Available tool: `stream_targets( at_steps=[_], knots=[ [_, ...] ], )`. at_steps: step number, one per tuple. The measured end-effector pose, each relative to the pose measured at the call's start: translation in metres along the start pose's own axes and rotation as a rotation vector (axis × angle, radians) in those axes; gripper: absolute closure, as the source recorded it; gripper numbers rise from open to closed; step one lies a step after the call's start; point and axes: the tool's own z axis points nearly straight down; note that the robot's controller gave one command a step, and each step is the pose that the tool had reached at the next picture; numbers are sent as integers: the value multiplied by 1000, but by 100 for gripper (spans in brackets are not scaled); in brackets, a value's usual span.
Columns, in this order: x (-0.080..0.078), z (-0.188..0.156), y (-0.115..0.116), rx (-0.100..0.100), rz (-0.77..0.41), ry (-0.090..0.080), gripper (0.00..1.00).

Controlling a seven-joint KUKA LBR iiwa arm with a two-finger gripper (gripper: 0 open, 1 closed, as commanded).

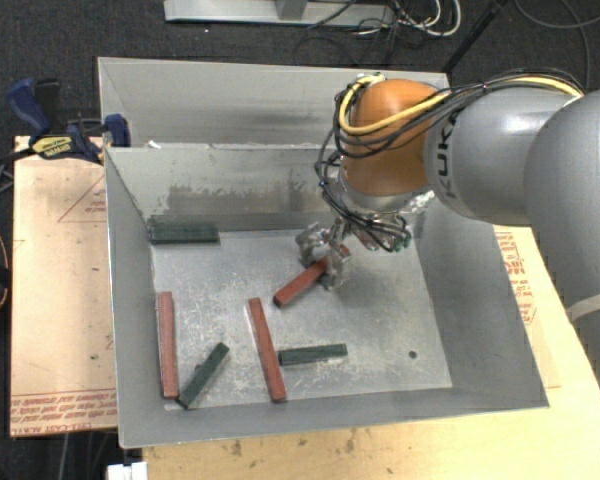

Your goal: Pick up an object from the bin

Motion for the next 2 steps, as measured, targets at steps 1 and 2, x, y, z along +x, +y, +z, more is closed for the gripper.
stream_targets(
  at_steps=[1,2],
  knots=[
    [0,0,0,0,0,0,100],
    [18,-173,-7,2,-60,-2,100]
  ],
)
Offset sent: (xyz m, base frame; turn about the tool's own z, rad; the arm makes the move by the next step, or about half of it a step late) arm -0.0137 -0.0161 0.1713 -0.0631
